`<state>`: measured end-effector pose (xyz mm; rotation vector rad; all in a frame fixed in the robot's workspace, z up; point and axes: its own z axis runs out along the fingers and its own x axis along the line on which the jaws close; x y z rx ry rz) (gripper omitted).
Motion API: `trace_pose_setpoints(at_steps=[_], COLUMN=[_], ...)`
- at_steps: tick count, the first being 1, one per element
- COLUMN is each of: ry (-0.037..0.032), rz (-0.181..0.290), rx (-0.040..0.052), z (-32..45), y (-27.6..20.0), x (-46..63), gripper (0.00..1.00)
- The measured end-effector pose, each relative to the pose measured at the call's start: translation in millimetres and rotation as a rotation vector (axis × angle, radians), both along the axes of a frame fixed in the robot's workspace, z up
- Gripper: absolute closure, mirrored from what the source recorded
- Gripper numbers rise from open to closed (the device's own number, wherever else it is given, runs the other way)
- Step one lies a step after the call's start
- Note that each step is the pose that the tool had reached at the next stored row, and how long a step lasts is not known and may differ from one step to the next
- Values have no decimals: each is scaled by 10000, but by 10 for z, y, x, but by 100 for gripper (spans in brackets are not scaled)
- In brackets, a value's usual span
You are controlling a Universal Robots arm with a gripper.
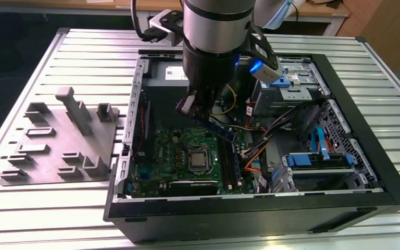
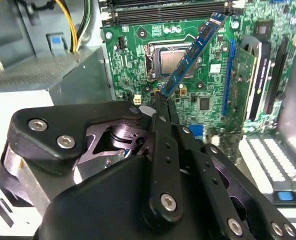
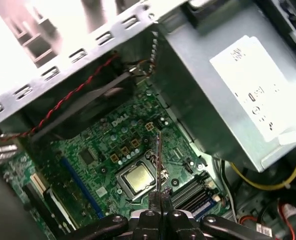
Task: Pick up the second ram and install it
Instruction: 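Insert the second ram into the second slot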
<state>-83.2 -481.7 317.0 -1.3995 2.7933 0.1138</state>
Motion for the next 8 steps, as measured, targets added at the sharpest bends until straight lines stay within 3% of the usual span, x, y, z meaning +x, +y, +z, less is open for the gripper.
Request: trace_pose_setpoints(at_steps=[8], ry=[0], rz=[-1460], rx=[0], z=[-9], y=[0], x=[0], gripper=[88])
